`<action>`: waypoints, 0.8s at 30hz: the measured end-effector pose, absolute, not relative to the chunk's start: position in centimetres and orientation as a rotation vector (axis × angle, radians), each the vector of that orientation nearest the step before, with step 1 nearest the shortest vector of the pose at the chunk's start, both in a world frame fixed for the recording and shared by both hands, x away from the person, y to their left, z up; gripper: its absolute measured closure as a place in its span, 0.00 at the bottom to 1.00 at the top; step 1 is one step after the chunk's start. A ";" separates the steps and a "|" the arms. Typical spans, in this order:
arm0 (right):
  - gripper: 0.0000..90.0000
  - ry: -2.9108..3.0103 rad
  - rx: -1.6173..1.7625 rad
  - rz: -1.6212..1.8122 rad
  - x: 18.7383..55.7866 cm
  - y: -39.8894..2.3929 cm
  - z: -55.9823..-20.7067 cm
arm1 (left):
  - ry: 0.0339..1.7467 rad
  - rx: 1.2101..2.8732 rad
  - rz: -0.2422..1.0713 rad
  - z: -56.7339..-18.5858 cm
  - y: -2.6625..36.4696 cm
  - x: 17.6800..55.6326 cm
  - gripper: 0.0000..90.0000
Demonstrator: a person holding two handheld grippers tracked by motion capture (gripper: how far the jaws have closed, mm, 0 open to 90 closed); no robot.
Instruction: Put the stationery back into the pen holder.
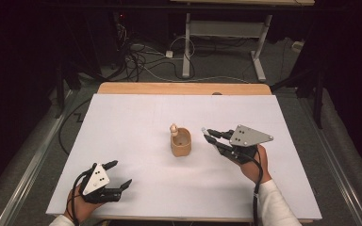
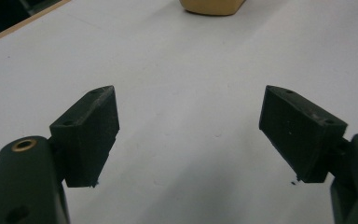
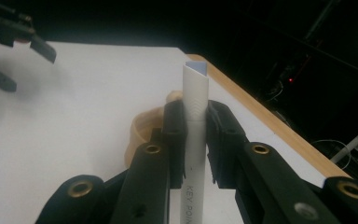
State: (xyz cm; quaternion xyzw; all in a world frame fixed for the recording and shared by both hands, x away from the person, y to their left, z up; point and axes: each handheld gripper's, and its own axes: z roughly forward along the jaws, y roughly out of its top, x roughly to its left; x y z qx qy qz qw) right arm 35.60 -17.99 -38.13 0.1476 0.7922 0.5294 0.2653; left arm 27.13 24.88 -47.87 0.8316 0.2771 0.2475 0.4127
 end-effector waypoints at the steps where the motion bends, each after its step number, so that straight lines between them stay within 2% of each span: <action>1: 0.87 2.127 0.411 1.438 35.7 -17.9 -38.1 | 0.699 2.087 0.623 -47.8 24.9 27.1 0.21; 24: 0.87 2.008 0.501 1.532 37.0 -15.9 -36.4 | 0.694 2.079 0.627 -47.8 24.9 27.0 0.21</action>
